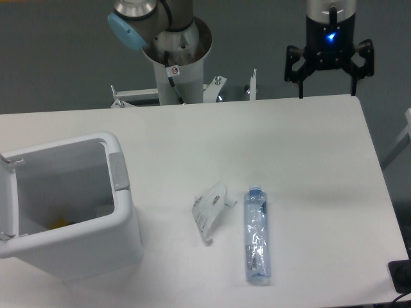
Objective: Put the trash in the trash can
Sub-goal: 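Move the gripper from rest toward the clear plastic wrapper, then lower the gripper onto the crumpled clear wrapper and close on it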
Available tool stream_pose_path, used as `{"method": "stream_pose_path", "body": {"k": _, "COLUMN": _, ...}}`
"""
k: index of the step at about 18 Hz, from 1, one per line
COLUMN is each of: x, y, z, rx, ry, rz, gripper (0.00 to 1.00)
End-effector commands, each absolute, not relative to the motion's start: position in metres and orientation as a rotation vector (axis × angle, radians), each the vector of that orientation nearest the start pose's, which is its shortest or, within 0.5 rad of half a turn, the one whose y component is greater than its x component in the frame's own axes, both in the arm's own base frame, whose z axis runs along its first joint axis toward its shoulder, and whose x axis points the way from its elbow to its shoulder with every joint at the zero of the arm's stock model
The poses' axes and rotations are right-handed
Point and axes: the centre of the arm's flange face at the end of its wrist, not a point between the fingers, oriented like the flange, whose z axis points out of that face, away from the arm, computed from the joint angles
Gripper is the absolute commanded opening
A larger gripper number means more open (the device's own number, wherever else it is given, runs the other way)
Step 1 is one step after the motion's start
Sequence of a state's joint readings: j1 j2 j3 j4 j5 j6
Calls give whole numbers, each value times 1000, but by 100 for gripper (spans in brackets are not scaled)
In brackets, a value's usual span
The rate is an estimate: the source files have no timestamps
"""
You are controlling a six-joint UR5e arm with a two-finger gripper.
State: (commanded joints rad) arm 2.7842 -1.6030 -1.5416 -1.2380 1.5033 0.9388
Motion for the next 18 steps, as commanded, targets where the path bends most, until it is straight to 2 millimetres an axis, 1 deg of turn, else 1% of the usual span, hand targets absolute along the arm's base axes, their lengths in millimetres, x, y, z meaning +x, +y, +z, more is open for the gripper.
{"method": "stream_pose_path", "body": {"k": 1, "x": -448, "y": 318, "z": 524, "rx": -2877, "ry": -375, "rz": 383, "gripper": 100}}
{"method": "stream_pose_path", "body": {"k": 4, "x": -442, "y": 326, "z": 505, "rx": -2865, "ry": -375, "rz": 392, "gripper": 100}}
{"method": "stream_pose_path", "body": {"k": 5, "x": -438, "y": 325, "z": 495, "rx": -2862, "ry": -392, "rz": 391, "gripper": 100}}
{"method": "stream_pose_path", "body": {"k": 6, "x": -434, "y": 324, "z": 473, "rx": -2864, "ry": -411, "rz": 374, "gripper": 100}}
{"method": "stream_pose_path", "body": {"k": 7, "x": -429, "y": 326, "z": 460, "rx": -2867, "ry": -400, "rz": 364, "gripper": 100}}
{"method": "stream_pose_path", "body": {"k": 8, "x": -421, "y": 334, "z": 450, "rx": -2876, "ry": -373, "rz": 350, "gripper": 100}}
{"method": "stream_pose_path", "body": {"k": 9, "x": -415, "y": 342, "z": 435, "rx": -2896, "ry": -354, "rz": 333, "gripper": 100}}
{"method": "stream_pose_path", "body": {"k": 11, "x": -408, "y": 349, "z": 411, "rx": -2904, "ry": -374, "rz": 297, "gripper": 100}}
{"method": "stream_pose_path", "body": {"k": 13, "x": -389, "y": 374, "z": 391, "rx": -2905, "ry": -350, "rz": 274, "gripper": 100}}
{"method": "stream_pose_path", "body": {"k": 14, "x": -382, "y": 384, "z": 377, "rx": -2926, "ry": -313, "rz": 241, "gripper": 100}}
{"method": "stream_pose_path", "body": {"k": 15, "x": -378, "y": 387, "z": 363, "rx": -2944, "ry": -295, "rz": 213, "gripper": 100}}
{"method": "stream_pose_path", "body": {"k": 16, "x": -372, "y": 396, "z": 351, "rx": -2964, "ry": -243, "rz": 186, "gripper": 100}}
{"method": "stream_pose_path", "body": {"k": 18, "x": -352, "y": 418, "z": 332, "rx": -2998, "ry": -47, "rz": 143, "gripper": 100}}
